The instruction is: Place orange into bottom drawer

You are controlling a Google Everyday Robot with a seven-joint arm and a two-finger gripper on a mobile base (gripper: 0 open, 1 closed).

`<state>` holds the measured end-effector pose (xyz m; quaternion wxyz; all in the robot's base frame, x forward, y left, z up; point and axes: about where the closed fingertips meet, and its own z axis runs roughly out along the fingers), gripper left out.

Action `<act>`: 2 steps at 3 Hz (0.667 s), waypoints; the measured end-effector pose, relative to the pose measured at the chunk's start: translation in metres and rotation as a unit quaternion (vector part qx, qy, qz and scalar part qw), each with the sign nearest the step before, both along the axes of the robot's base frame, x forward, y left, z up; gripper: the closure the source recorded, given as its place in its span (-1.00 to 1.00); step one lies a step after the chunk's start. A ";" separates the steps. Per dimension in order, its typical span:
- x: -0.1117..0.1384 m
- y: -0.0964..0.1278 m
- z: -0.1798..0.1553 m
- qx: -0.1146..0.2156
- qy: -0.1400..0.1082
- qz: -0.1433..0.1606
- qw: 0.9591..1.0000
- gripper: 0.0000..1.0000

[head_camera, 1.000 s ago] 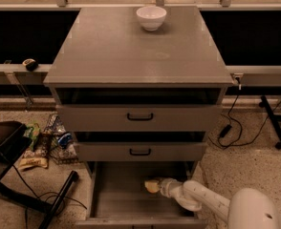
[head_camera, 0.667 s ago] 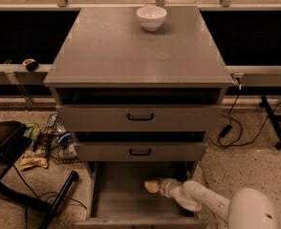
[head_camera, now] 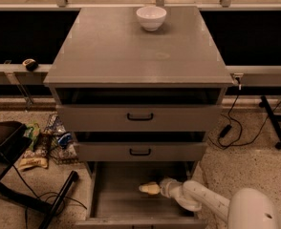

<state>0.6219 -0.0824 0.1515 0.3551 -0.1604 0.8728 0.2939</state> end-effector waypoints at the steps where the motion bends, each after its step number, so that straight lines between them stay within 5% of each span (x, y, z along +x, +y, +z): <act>1: 0.000 0.000 0.000 0.000 0.000 0.000 1.000 -1.00; 2: -0.017 0.004 0.013 0.003 -0.006 0.044 0.999 -1.00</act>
Offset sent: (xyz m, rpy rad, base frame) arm -0.0556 0.0074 0.0438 0.0171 -0.0389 0.2755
